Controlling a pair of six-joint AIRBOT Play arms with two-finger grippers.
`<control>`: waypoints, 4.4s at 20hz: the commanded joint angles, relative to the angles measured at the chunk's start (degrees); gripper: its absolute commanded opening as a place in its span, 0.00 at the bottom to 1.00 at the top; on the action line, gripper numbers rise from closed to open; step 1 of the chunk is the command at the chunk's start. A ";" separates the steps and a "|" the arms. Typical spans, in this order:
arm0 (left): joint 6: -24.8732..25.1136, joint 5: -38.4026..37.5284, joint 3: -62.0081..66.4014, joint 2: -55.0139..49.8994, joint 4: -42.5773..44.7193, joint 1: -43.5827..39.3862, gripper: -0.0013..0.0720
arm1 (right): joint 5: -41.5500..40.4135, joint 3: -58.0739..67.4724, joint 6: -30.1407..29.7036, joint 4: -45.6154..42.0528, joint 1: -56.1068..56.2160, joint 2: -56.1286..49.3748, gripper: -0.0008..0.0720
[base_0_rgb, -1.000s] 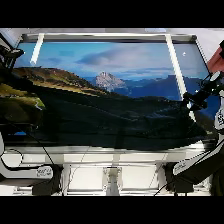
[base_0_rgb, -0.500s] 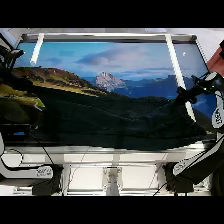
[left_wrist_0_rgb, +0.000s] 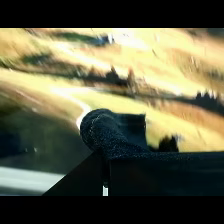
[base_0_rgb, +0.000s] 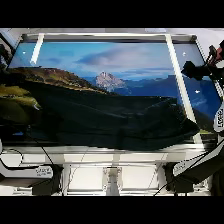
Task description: Fold the clothes and pants, and hang the long-sleeved shirts on hangers.
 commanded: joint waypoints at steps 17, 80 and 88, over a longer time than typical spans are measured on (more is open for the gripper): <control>0.07 0.44 0.04 -10.58 -3.91 -0.74 0.05 | 32.72 0.52 5.33 -20.24 1.55 -7.93 0.67; -16.96 11.13 4.63 -14.32 3.26 -1.44 0.37 | -0.94 9.88 10.14 -11.89 6.08 -7.91 0.47; 1.79 -26.62 0.81 -9.27 -5.55 10.29 0.37 | 31.61 15.47 0.31 -16.55 2.03 -2.93 0.43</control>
